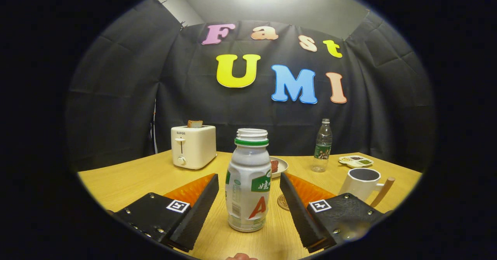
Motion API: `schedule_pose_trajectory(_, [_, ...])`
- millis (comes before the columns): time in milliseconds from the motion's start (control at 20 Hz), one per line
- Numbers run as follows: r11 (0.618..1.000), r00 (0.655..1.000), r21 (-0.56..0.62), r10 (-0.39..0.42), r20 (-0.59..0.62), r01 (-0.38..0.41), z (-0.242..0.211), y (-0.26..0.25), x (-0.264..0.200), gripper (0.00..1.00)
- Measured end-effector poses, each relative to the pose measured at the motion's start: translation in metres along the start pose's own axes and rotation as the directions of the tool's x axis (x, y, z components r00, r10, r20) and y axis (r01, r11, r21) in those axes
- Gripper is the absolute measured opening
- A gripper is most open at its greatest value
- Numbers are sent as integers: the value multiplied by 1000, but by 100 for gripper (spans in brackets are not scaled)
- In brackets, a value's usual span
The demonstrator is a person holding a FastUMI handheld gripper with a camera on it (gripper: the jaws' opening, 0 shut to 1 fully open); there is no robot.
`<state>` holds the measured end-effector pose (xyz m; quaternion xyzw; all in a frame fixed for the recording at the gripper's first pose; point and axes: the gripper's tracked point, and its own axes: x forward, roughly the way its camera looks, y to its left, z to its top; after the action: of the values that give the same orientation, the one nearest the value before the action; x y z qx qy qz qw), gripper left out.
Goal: Take the bottle from table, then pour the juice into the cup, finally place the bottle on the coaster
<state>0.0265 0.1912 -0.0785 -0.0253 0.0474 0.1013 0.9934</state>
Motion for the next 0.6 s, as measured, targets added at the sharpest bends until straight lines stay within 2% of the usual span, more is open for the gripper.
schedule_pose_trajectory(350, [998,999,-58,-25,-36,23,-10,6,25,96])
schedule_pose_trajectory(450, [999,1000,-49,-9,-24,8,-7,10,28,88])
schedule_pose_trajectory(500, [1000,1000,-27,7,-26,-8,-7,14,29,74])
schedule_pose_trajectory(600, [999,999,24,27,-23,-26,-7,16,33,71])
